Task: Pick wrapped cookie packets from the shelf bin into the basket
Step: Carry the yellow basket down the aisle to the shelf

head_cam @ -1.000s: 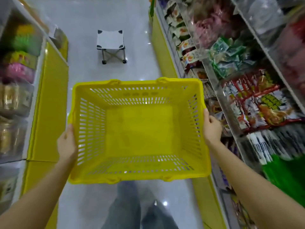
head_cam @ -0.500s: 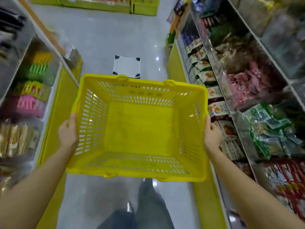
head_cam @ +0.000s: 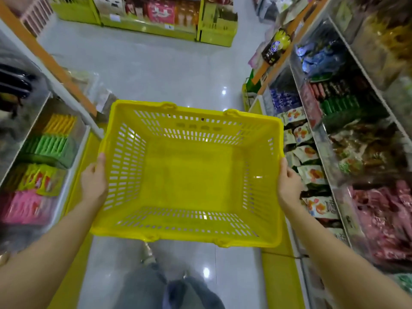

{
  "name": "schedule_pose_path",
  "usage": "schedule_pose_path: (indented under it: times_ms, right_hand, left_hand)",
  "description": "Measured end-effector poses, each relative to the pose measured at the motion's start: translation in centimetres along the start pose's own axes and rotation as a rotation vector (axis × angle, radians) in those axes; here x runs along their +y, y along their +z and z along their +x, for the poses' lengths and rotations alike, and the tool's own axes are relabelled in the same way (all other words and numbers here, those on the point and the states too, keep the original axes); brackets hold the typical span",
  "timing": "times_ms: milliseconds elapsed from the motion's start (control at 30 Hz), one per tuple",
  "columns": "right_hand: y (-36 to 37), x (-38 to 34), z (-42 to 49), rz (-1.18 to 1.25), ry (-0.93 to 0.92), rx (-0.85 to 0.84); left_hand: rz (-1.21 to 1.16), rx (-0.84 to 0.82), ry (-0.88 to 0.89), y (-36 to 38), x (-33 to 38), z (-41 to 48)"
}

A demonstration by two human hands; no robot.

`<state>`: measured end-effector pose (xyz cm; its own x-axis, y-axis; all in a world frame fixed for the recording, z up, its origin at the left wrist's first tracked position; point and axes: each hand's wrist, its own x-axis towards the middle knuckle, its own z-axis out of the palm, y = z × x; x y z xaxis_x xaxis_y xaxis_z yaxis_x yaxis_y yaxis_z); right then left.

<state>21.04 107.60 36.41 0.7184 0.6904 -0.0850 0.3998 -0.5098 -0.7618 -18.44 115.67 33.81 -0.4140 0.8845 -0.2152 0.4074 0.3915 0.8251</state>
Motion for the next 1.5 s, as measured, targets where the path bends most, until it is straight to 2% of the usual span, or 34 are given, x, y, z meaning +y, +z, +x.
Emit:
schedule_pose_path:
  times_ms: [200, 400, 633, 733, 1033, 1300, 1500]
  right_hand:
    - [7.3, -6.0, 7.1, -0.045, 0.031, 0.036]
    - [12.8, -8.6, 13.1, -0.026, 0.141, 0.087]
    - [15.5, -10.0, 21.7, -0.005, 0.268, 0.163]
    - [15.9, -10.7, 25.4, 0.019, 0.308, 0.180]
    - [18.4, -13.3, 31.8, 0.024, 0.409, 0.390]
    - [22.1, -14.4, 31.3, 0.059, 0.591, 0.621]
    - [22.2, -12.8, 30.3, 0.094, 0.755, 0.735]
  left_hand:
    - [-0.030, -0.049, -0.048, 3.1, 4.3, 12.3]
    - [0.045, -0.120, 0.014, 7.8, 8.9, 23.4]
    - [0.150, -0.233, 0.108, 17.6, 15.6, 33.4]
    - [0.147, -0.267, 0.095, 21.6, 18.9, 36.5]
    - [0.228, -0.440, 0.246, 32.4, 27.2, 46.0]
    - [0.249, -0.661, 0.414, 40.8, 33.2, 51.7]
    - [0.318, -0.772, 0.497, 46.8, 35.5, 50.3]
